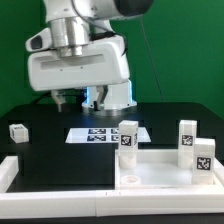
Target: Assemble square table
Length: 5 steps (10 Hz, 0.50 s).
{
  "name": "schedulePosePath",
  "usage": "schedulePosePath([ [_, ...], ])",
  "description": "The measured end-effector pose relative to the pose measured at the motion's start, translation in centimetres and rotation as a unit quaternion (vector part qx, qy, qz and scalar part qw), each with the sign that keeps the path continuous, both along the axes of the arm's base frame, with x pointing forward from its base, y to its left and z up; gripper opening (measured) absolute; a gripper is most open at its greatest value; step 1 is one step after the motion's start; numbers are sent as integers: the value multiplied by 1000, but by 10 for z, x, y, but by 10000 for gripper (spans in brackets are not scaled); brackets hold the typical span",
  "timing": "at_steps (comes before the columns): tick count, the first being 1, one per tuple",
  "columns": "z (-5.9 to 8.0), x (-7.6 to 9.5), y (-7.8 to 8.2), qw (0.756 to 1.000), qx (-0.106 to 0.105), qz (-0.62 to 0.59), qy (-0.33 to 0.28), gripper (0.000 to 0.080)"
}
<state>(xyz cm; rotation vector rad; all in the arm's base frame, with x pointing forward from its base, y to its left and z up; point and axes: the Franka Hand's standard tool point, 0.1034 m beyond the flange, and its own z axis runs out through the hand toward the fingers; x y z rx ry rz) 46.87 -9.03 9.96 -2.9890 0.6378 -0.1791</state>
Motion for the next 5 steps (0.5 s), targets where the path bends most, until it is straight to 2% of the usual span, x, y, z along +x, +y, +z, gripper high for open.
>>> schedulePosePath([
  [1, -6, -4, 3, 1000, -16, 19, -6, 649],
  [5, -6, -5, 1, 990, -32, 138, -6, 649],
])
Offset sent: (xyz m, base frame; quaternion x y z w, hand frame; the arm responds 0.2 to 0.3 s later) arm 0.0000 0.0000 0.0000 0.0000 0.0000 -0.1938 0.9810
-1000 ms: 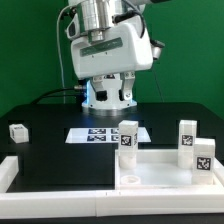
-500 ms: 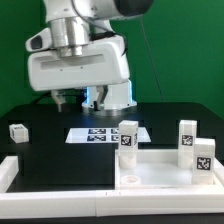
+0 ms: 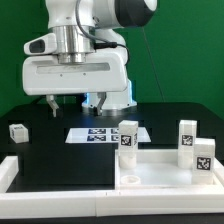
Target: Assemble square table
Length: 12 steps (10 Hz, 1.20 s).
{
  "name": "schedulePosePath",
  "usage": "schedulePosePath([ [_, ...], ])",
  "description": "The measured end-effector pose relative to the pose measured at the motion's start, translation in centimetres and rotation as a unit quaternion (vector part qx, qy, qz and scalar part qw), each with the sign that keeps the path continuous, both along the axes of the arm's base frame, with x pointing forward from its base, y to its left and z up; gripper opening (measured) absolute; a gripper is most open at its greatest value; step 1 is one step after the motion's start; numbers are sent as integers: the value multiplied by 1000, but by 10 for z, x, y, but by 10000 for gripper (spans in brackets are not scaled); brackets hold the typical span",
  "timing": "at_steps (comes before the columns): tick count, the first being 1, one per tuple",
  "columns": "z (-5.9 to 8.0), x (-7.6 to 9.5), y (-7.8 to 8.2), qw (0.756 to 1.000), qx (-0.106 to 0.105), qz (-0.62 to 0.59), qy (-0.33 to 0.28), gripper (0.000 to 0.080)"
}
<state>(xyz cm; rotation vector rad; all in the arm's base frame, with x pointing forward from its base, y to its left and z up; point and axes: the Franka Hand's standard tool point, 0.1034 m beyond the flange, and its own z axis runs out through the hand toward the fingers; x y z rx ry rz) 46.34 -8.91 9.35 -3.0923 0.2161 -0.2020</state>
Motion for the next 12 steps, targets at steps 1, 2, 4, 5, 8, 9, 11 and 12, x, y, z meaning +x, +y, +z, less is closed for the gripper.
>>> schedulePosePath([
  [1, -3, -4, -5, 998, -10, 55, 4, 649],
  [2, -20, -23, -20, 995, -17, 97, 28, 649],
  [4, -40, -43, -42, 978, -40, 194, 71, 649],
  [5, -45, -48, -45, 967, -49, 233, 90, 649],
  [8, -43, -47, -48, 937, -57, 332, 88, 649],
  [9, -43, -47, -48, 928, -59, 356, 89, 649],
  [11, -51, -61, -72, 923, -61, 365, 107, 649],
  [12, -57, -73, -90, 922, -69, 360, 127, 649],
])
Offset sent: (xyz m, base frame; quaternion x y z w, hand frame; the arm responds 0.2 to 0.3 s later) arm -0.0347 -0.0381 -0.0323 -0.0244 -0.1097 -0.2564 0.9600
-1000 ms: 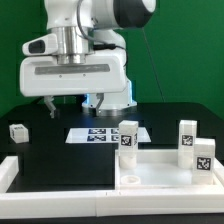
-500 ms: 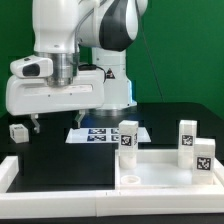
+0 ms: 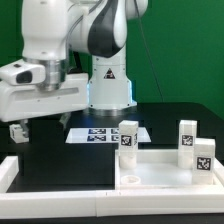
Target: Assemble square table
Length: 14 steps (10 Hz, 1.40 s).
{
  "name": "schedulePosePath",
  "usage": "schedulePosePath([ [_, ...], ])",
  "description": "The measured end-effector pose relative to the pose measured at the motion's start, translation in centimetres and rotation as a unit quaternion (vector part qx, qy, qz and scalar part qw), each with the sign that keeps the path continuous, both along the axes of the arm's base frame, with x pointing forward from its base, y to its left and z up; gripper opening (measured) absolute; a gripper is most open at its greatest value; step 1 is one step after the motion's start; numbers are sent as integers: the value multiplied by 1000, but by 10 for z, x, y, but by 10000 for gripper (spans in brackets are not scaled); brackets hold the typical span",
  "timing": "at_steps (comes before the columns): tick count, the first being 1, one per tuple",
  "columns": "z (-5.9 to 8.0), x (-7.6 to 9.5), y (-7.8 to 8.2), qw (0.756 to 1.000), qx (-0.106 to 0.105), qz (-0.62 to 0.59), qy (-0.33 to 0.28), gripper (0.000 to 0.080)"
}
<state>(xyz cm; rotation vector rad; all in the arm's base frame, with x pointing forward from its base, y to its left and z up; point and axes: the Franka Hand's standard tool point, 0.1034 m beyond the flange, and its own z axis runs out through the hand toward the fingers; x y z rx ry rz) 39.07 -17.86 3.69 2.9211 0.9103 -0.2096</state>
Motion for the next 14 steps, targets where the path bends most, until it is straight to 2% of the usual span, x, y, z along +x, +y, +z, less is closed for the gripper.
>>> schedulePosePath([
  [2, 4, -2, -20, 1000, -13, -16, 3, 649],
  [4, -4, -1, -3, 998, -25, -26, 46, 649],
  [6, -9, -1, 6, 994, -40, -35, 96, 649],
  [9, -8, -25, -23, 975, -83, -18, 204, 649],
  [11, -3, -27, -25, 967, -93, -24, 237, 649],
  [13, -6, -27, -21, 955, -110, -29, 273, 649],
  [14, -8, -26, -21, 955, -110, -27, 275, 649],
])
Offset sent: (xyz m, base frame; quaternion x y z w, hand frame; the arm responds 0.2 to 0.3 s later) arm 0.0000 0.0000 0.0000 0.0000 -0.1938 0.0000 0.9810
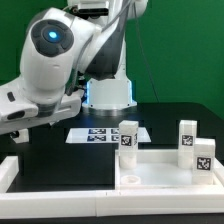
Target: Assemble square table
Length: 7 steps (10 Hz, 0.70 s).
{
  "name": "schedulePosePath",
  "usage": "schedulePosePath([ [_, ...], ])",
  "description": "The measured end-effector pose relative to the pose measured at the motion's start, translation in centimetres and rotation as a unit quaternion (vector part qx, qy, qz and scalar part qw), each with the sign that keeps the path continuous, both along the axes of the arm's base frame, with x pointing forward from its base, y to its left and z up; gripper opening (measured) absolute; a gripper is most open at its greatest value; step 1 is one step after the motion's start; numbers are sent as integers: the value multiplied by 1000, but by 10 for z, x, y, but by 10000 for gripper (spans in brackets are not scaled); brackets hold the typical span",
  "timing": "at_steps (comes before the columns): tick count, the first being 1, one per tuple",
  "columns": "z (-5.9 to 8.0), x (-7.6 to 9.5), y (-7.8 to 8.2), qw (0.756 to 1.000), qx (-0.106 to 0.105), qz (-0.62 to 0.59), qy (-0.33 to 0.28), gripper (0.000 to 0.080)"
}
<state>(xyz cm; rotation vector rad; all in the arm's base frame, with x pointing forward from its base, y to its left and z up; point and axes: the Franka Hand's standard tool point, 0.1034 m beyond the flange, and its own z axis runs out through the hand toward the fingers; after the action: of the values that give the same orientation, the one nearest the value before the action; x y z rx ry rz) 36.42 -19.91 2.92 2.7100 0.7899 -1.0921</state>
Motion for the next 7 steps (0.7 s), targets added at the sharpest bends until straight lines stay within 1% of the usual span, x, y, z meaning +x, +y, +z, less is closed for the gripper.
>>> schedulePosePath([
  [2, -1, -3, -4, 1000, -2, -3, 3, 649],
  [3, -2, -12, -17, 1000, -12, -2, 12, 649],
  [4, 2, -20, -28, 999, -23, 14, 18, 649],
  [5, 7, -24, -36, 999, -31, 9, 19, 649],
  [6, 12, -23, -46, 999, -38, 1, 15, 649],
  [7, 11, -23, -44, 999, -37, 4, 16, 649],
])
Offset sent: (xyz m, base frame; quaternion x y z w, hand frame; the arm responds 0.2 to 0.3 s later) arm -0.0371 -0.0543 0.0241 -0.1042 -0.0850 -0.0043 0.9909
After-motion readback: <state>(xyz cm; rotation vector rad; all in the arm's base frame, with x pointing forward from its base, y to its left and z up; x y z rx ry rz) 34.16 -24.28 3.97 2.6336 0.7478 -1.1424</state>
